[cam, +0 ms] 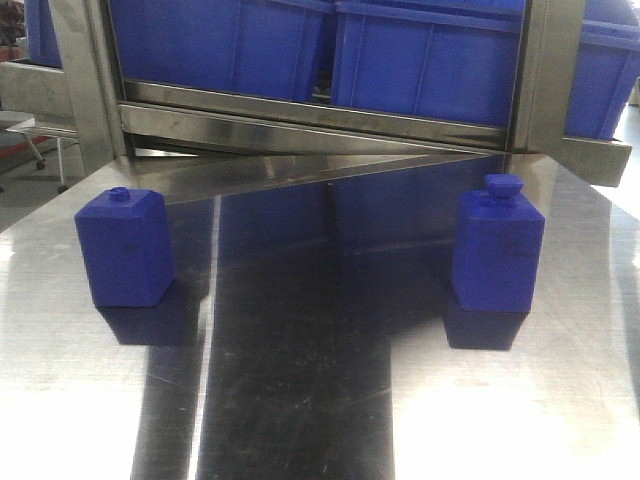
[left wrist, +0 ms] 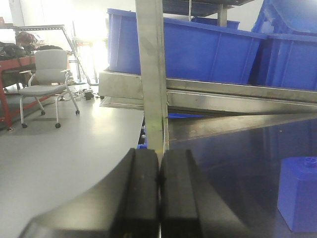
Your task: Pick and sort blue part to right shelf
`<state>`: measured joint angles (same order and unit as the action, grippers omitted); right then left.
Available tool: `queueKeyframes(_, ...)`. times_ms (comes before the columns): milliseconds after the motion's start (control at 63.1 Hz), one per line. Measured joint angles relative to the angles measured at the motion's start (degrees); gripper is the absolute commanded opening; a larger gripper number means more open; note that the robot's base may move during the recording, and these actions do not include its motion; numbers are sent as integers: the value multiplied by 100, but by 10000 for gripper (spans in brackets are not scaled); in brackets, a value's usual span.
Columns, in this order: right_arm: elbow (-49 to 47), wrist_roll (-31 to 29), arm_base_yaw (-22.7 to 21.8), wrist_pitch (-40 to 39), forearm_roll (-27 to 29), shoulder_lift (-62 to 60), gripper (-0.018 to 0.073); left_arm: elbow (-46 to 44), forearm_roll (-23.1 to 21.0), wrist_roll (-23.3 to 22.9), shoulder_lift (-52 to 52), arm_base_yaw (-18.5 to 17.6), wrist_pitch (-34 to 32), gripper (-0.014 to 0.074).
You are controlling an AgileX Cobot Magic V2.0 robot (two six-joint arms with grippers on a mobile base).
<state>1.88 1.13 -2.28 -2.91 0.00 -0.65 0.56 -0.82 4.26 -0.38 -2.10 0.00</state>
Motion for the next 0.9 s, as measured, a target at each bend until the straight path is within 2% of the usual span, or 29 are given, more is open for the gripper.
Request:
queueKeyframes(285, -263, 0, 0, 140, 0, 0, 58, 0, 0, 0, 0, 0, 0, 134)
queueKeyframes(491, -849, 0, 0, 740, 0, 121, 58, 0, 0, 0, 0, 0, 0, 134)
queueKeyframes(681, -1431, 0, 0, 1225, 0, 903, 58, 0, 0, 0, 0, 0, 0, 134)
queueKeyframes(903, -1803, 100, 0, 1352, 0, 1952, 58, 0, 0, 0, 0, 0, 0, 134)
